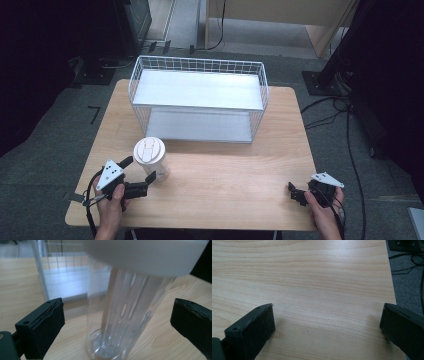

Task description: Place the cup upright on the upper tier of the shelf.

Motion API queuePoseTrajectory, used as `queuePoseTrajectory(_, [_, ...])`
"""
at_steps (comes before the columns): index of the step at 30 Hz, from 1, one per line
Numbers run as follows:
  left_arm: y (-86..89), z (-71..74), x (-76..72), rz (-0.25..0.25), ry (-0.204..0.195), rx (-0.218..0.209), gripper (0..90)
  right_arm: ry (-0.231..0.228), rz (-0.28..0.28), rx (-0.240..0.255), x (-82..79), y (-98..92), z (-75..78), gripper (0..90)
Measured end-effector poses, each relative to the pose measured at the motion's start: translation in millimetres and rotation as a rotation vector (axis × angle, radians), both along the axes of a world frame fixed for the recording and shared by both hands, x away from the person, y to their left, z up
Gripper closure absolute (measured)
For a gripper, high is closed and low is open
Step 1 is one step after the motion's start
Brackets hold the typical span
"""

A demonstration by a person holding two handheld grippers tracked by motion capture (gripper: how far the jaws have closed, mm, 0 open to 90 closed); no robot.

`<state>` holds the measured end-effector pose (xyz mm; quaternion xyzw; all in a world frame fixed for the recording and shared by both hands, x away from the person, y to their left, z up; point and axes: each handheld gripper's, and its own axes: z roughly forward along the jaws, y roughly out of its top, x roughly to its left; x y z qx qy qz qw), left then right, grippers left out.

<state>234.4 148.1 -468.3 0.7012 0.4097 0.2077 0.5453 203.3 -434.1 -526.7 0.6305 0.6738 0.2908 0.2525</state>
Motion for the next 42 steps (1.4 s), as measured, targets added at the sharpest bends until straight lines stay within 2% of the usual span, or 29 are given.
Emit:
queuePoseTrajectory(2, [-3.8, 0.2, 3.5, -0.007, 0.001, -0.029, 0.0, -0.001, 0.0, -0.001, 0.0, -0.1, 0.0, 0.0])
queuePoseTrajectory(7, [-6.4, -1.1, 7.8, -0.014, 0.005, -0.058, 0.0, -0.001, 0.0, -0.001, 0.0, 0.0, 0.0, 0.0])
queuePoseTrajectory(10, [-10.5, 2.0, 11.0, -0.003, -0.015, -0.068, 8.1, 0.0, 0.0, -0.001, -0.1, -0.1, 0.1, 0.0])
queuePoseTrajectory(15, [-16.0, 5.8, 13.9, -0.003, -0.037, -0.043, 10.7, 0.0, -0.001, 0.003, -0.2, -0.2, 0.1, 0.0])
queuePoseTrajectory(16, [-19.3, 6.5, 14.4, 0.003, -0.045, -0.018, 10.7, -0.001, 0.0, 0.004, -0.2, -0.2, 0.0, 0.0])
queuePoseTrajectory(20, [-22.2, 5.9, 15.1, 0.013, -0.048, -0.018, 11.7, -0.001, 0.0, 0.006, -0.2, -0.3, 0.0, 0.0])
queuePoseTrajectory(23, [-24.9, 4.0, 18.5, 0.02, -0.028, -0.031, 11.2, -0.001, 0.0, 0.0, -0.1, -0.2, 0.0, 0.0])
queuePoseTrajectory(28, [-26.6, 4.4, 20.9, 0.009, -0.025, -0.032, 11.6, -0.002, 0.001, 0.001, -0.1, -0.2, 0.0, 0.0])
queuePoseTrajectory(30, [-28.5, 6.0, 21.5, 0.001, -0.03, -0.013, 12.3, -0.001, 0.001, 0.0, -0.1, -0.1, 0.0, 0.0])
queuePoseTrajectory(32, [-31.9, 8.2, 21.8, 0.017, -0.039, 0.001, 12.9, -0.001, 0.001, 0.001, -0.1, -0.1, 0.1, 0.0])
queuePoseTrajectory(34, [-34.9, 10.2, 22.6, 0.034, -0.045, -0.002, 13.8, 0.0, 0.0, 0.005, -0.2, -0.2, 0.1, 0.0])
queuePoseTrajectory(38, [-39.9, 13.2, 24.7, 0.029, -0.053, -0.003, 14.9, -0.003, 0.002, 0.006, -0.3, -0.6, 0.1, 0.0])
queuePoseTrajectory(39, [-44.8, 17.2, 25.4, 0.027, -0.071, -0.002, 15.0, -0.003, 0.002, 0.014, -0.5, -1.0, 0.1, 0.0])
queuePoseTrajectory(42, [-48.5, 21.3, 25.8, 0.019, -0.082, -0.005, 15.2, -0.006, 0.001, 0.021, -0.5, -1.4, 0.2, 0.0])
